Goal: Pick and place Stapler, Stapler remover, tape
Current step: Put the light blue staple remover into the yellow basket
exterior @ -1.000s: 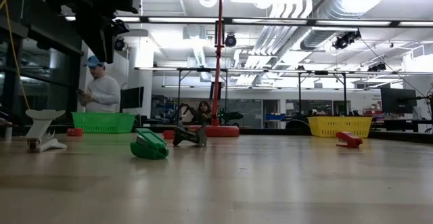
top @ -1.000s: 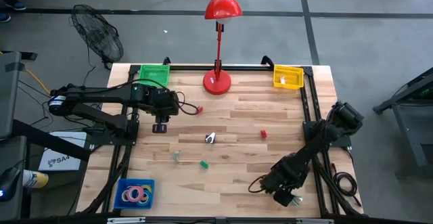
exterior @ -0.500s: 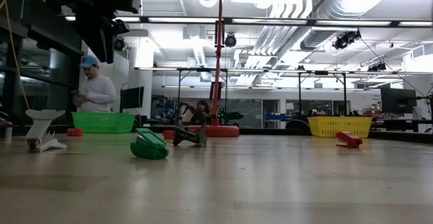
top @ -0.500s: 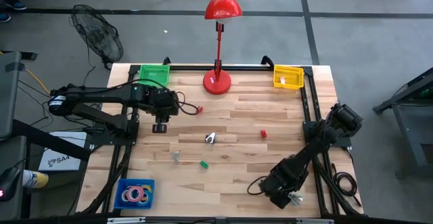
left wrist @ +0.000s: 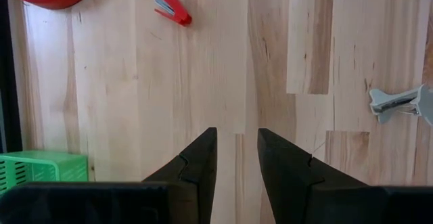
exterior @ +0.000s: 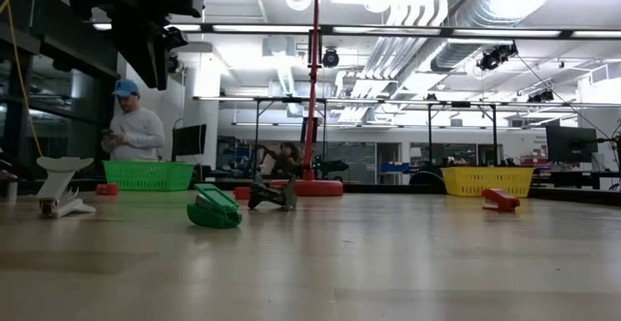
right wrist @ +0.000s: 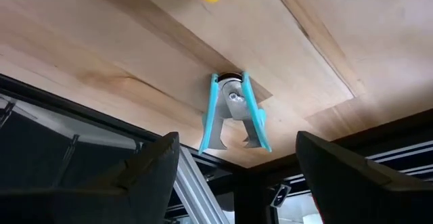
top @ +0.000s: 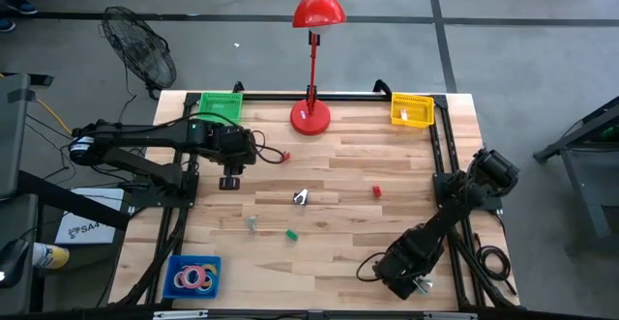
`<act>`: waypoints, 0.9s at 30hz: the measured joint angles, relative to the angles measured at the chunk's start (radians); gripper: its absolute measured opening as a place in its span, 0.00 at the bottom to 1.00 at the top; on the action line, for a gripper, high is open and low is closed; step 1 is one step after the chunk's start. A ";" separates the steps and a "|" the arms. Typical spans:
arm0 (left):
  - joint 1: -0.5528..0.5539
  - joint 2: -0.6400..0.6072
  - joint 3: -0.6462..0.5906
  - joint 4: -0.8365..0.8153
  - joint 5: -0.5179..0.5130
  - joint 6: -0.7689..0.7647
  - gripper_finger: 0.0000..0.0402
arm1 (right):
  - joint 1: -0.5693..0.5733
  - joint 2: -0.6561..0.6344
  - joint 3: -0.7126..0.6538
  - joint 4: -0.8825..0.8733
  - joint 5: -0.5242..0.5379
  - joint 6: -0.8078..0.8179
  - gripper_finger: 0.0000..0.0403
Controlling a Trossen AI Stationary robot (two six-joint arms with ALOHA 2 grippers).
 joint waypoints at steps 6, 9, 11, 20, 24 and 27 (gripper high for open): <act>0.000 0.000 0.000 0.000 0.000 0.000 0.26 | 0.000 0.000 0.000 0.004 0.012 0.026 0.72; 0.000 0.000 0.000 0.000 0.000 0.000 0.26 | 0.000 0.000 0.000 0.003 0.012 0.026 0.72; 0.000 0.000 0.000 0.000 0.000 0.000 0.26 | 0.000 0.000 0.000 0.003 0.013 0.030 0.72; 0.000 0.000 0.000 -0.001 0.000 0.000 0.26 | 0.000 0.079 0.001 0.035 -0.072 0.024 0.71; 0.000 0.000 0.000 -0.001 0.002 0.001 0.26 | 0.000 0.092 0.001 0.041 -0.081 0.025 0.71; 0.000 0.000 0.000 -0.002 0.006 0.004 0.26 | 0.000 0.092 0.001 0.051 -0.080 0.025 0.71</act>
